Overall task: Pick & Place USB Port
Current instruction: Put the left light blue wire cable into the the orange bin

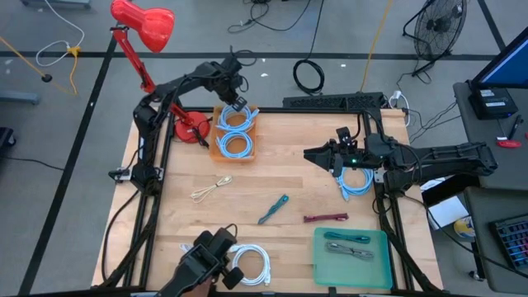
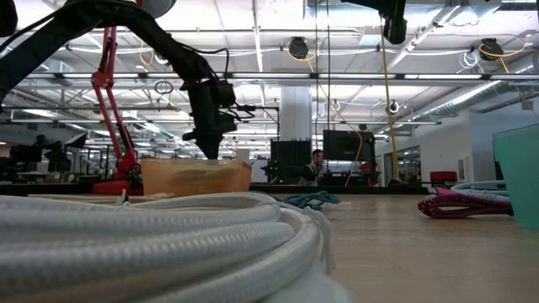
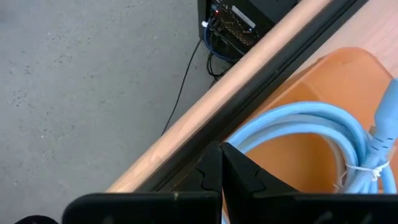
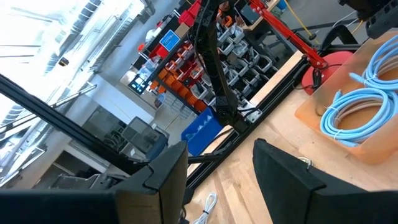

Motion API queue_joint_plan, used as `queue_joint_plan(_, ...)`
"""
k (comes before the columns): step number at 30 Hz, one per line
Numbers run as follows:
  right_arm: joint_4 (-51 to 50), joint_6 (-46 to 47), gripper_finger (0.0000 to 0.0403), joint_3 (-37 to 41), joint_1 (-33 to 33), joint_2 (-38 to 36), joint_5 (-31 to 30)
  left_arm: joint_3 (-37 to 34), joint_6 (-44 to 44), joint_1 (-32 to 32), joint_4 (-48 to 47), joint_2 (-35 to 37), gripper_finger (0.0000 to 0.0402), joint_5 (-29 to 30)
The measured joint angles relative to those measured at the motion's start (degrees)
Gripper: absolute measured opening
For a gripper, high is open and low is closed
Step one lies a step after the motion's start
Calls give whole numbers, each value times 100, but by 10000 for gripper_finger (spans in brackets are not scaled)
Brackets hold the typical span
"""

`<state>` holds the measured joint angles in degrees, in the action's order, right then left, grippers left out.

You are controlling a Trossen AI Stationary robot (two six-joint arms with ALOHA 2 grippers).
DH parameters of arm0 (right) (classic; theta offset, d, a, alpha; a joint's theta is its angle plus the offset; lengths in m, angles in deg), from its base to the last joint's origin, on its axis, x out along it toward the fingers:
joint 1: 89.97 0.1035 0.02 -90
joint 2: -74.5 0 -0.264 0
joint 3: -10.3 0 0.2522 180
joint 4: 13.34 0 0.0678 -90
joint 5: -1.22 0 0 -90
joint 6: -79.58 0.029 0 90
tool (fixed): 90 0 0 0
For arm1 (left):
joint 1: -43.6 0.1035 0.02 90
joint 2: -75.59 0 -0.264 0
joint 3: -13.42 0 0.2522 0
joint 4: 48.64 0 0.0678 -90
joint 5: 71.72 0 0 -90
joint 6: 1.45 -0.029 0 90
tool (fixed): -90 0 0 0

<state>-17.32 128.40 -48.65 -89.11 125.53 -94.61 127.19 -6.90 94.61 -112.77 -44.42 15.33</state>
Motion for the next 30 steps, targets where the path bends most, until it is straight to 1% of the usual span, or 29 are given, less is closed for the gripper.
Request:
queue_joint_plan(22, -15, -8, 171, 2, 1, 0, -8, -13, 26, -3, 28, -72, 0, -20)
queue_joint_plan(30, -58, -7, 171, 2, 1, 0, -9, 3, -7, -143, -49, -205, 0, 66)
